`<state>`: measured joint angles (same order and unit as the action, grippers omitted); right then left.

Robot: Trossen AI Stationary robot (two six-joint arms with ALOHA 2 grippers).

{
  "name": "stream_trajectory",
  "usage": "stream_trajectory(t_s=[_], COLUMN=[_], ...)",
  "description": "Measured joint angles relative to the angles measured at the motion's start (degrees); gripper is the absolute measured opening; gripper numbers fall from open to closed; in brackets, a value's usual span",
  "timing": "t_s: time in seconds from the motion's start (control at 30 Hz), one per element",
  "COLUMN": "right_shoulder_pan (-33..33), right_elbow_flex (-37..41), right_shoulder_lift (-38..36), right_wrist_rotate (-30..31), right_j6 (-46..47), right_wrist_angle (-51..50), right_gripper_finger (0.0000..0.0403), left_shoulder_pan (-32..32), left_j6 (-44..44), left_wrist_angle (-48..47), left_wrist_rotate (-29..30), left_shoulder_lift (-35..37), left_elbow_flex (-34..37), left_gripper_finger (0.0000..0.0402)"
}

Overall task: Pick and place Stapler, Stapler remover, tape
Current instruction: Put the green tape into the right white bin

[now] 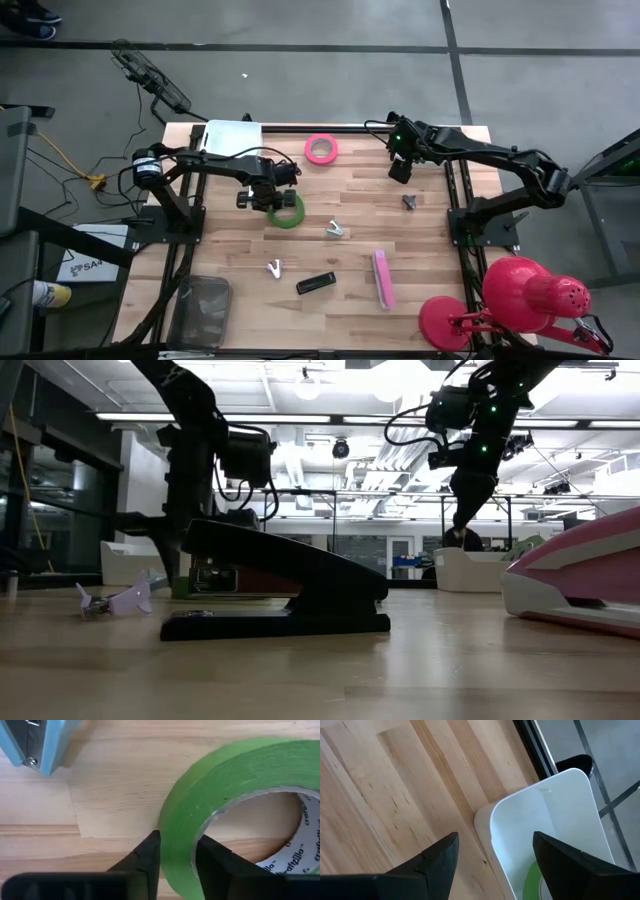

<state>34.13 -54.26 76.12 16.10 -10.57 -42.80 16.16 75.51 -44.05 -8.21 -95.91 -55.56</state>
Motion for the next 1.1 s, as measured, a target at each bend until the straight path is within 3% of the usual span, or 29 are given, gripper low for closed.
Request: stream_trajectory(t_s=[0.3,0.5,0.93,1.1], right_shoulder_pan=[0.0,0.0,0.0,0.0], right_elbow_flex=[0.0,0.0,0.0,0.0], right_shoulder_lift=[0.0,0.0,0.0,0.0], right_wrist_rotate=[-0.3,-5.3,-22.5,-32.8], right_j6=[0.0,-0.5,-2.1,-5.2], right_wrist_angle=[0.0,0.0,4.3,7.9], right_gripper_finger=[0.0246,0.0246,0.0246,0.0246], left_shoulder_pan=[0.0,0.0,1.6,2.0], left_j6=[0.0,-2.4,-19.6,-32.6], left_wrist_angle=[0.3,1.0,2.0,8.9], left_wrist_rotate=[0.4,3.9,17.2,22.6], left_shoulder_lift=[0.0,0.0,0.0,0.0], left_elbow_flex=[0.0,-3.2,-16.1,-19.4], left_gripper_finger=[0.0081,0.0081,0.0081,0.0081])
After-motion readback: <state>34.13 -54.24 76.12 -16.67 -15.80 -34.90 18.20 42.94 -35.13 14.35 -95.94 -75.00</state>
